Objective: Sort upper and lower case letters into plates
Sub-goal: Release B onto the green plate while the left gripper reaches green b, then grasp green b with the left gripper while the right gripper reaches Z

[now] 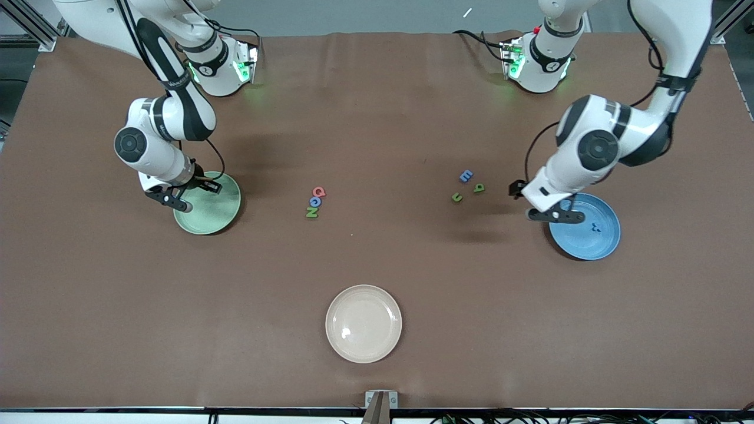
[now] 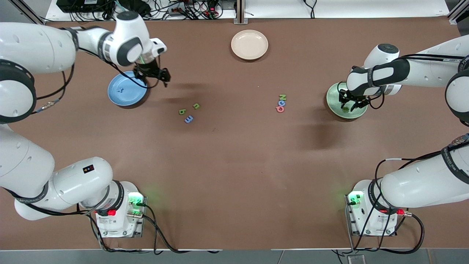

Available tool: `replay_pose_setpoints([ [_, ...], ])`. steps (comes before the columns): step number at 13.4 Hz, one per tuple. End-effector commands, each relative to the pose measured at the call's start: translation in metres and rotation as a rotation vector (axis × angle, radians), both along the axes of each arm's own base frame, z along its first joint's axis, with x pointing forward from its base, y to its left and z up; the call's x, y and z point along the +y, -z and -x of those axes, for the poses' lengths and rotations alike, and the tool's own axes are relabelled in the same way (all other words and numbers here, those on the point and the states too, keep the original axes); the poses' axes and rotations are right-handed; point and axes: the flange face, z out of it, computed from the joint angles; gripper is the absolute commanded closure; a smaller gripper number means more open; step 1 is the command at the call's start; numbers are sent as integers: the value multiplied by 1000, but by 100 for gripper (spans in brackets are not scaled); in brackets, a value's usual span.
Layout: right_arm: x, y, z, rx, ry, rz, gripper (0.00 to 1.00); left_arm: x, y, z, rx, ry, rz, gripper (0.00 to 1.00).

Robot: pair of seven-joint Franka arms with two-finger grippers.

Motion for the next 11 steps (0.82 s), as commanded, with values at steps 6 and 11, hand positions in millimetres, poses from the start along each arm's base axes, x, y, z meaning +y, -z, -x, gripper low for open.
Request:
replay_pose_setpoints([
  [6,58,-77,-46,21,-84,-23,0,-70,38,62,-55,-92,98,1],
  [11,172,-118,-62,-35,-148,-19,0,-77,55,62,-10,-149,107,1],
])
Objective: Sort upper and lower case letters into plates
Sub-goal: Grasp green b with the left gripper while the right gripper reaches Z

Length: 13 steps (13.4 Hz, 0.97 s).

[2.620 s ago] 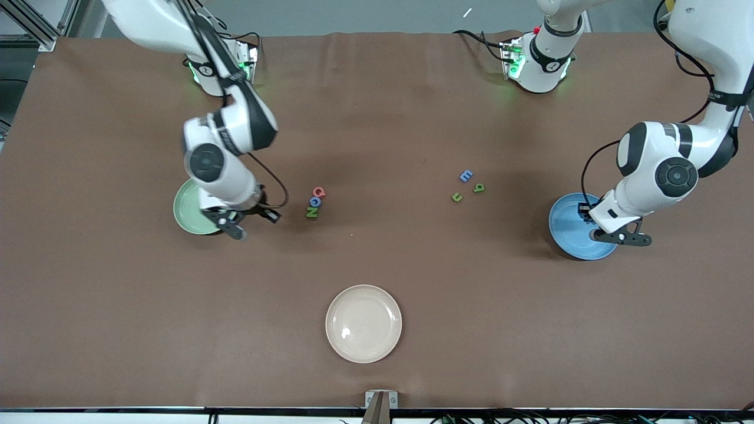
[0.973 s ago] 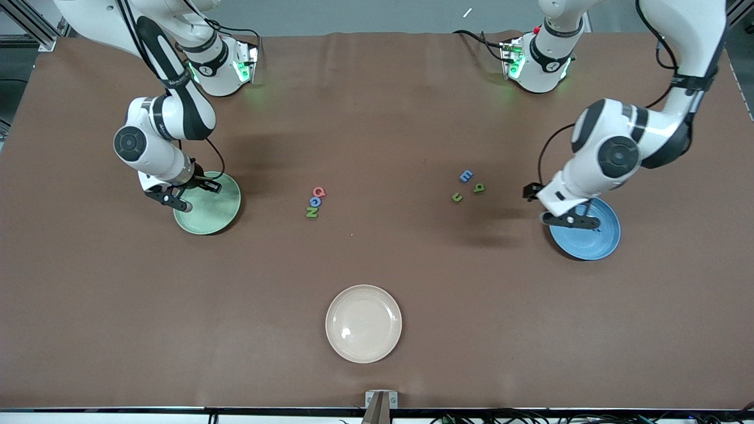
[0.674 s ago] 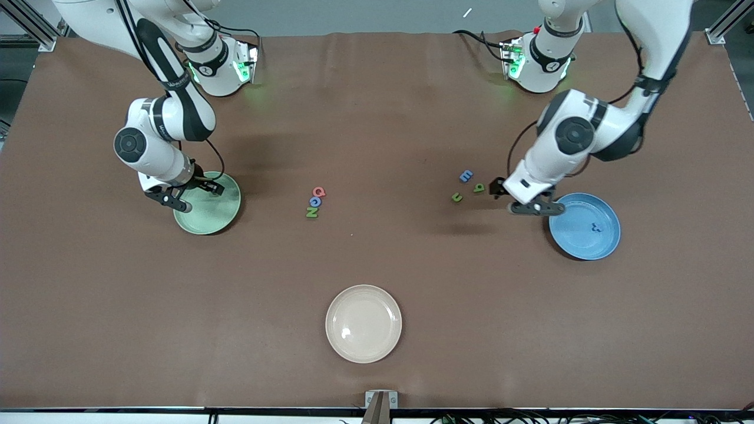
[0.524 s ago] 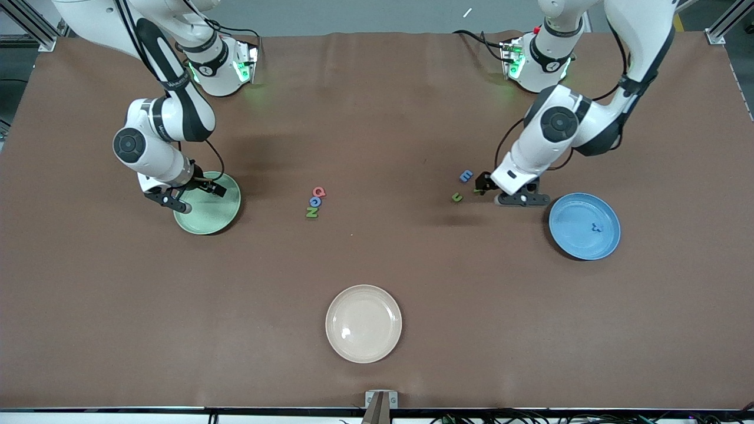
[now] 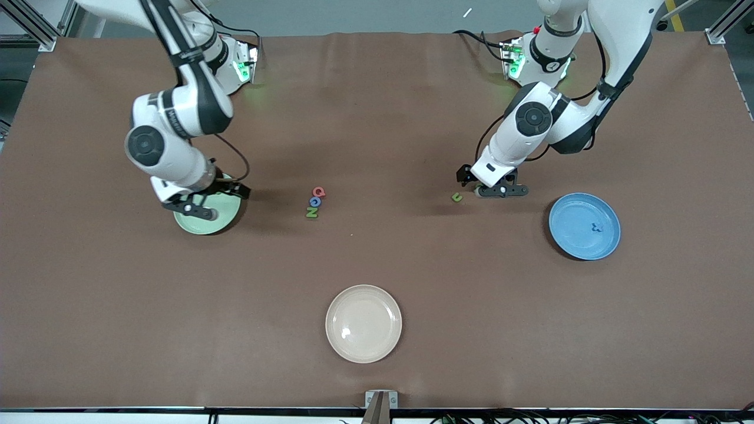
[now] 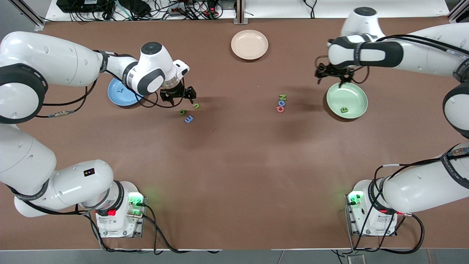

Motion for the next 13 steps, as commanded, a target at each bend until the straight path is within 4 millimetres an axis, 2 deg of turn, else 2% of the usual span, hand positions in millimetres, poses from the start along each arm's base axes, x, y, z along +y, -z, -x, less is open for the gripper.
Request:
replay_pose_setpoints([
  [1,54,-6,-5,-19,22,1,0,-3,9,-5,8,-42,4,1],
  [5,130,26,-19,-31,61,19,0,0,27,-13,29,-101,-72,1],
  [6,139,35,-21,-48,69,14,0,0,32,-15,41,-110,-103,2],
  [9,149,66,-24,-98,75,-5,0,-2,43,-14,39,-130,-136,2],
  [11,158,85,-21,-117,38,-6,1,-2,44,-13,39,-139,-137,7],
  [13,158,103,-19,-125,-13,-10,3,-5,48,-10,51,-135,-134,13],
])
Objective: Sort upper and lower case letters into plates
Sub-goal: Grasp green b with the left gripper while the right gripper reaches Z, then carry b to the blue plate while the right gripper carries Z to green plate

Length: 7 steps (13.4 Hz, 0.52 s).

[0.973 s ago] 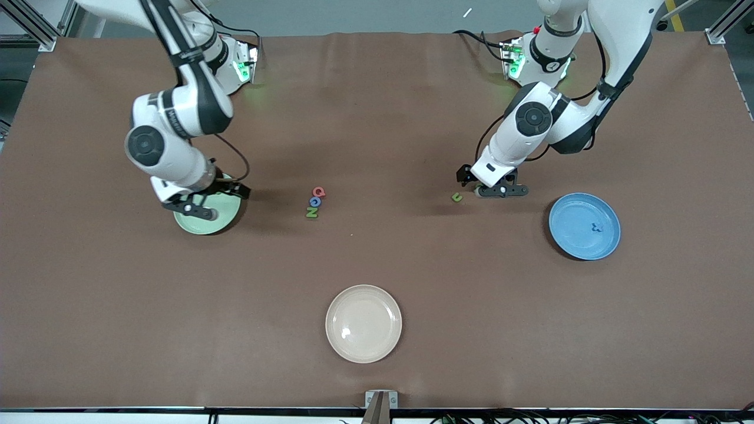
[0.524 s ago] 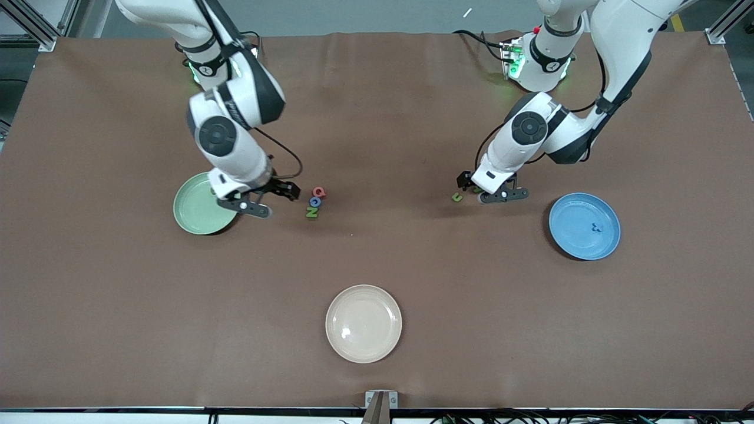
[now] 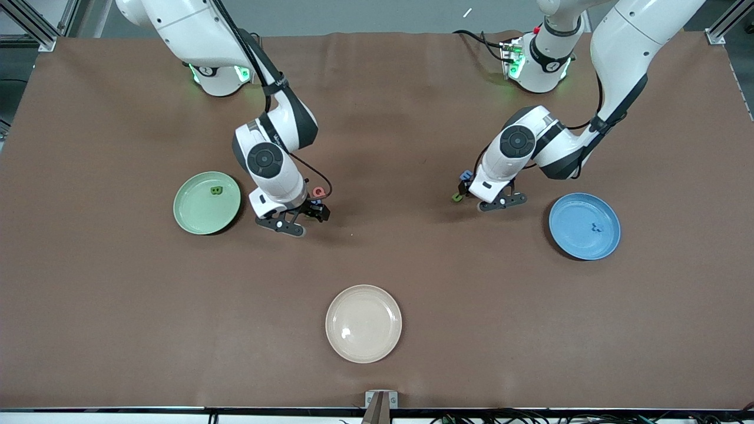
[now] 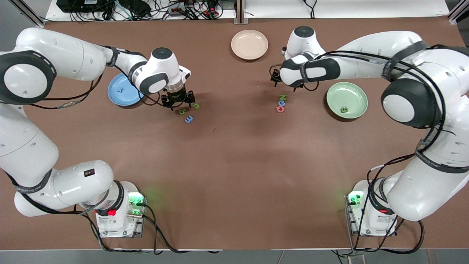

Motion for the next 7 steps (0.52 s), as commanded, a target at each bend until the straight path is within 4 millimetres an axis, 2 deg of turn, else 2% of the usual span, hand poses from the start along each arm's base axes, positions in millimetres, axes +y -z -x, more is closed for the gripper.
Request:
replay_pose_setpoints([
  [1,1,18,1,-14,-57,4,3,-6,3,2,3,-1,-17,17],
  [4,5,27,10,-1,-80,11,8,-5,6,4,12,-2,-17,25],
  [7,5,32,16,-3,-85,11,20,-4,12,8,30,-5,-15,34],
])
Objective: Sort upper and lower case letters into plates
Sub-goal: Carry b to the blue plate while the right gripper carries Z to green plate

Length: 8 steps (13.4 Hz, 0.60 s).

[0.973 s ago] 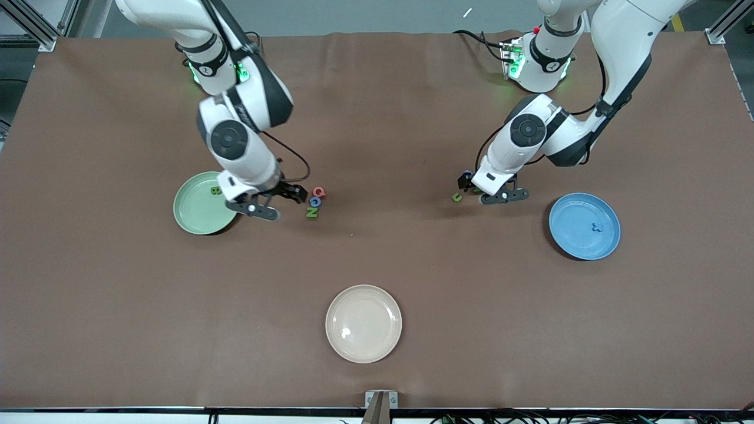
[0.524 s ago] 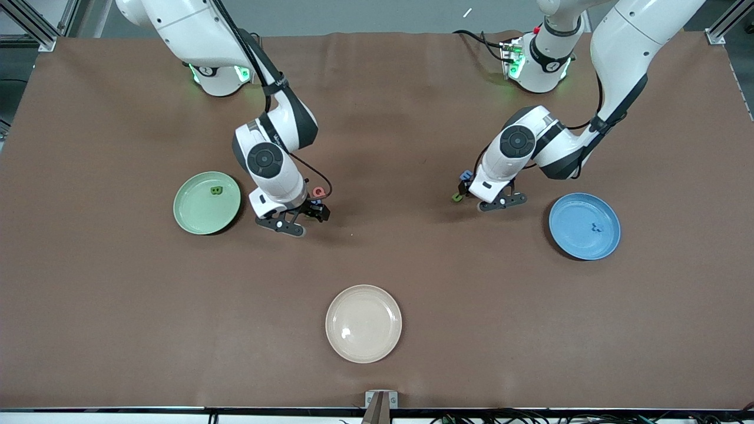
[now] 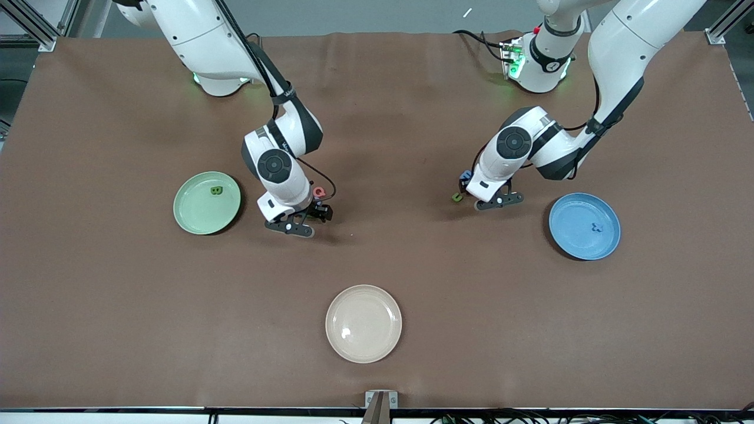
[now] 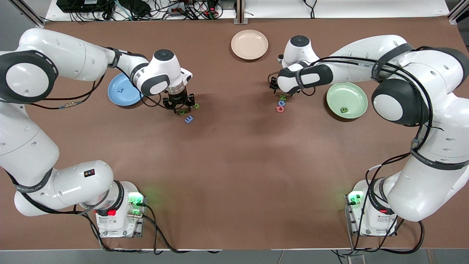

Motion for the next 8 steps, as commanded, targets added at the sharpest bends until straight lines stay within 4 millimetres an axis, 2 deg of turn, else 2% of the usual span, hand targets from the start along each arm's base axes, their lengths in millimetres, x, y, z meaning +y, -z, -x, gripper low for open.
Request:
replay_pose_setpoints([
  [1,-3,6,8,-20,-10,-4,26,-1,5,2,4,-6,-14,37],
  [4,-6,10,12,-10,-8,3,40,-1,6,2,3,-2,-14,47],
  [8,-14,12,14,5,7,10,74,-1,8,2,5,-1,-13,59],
])
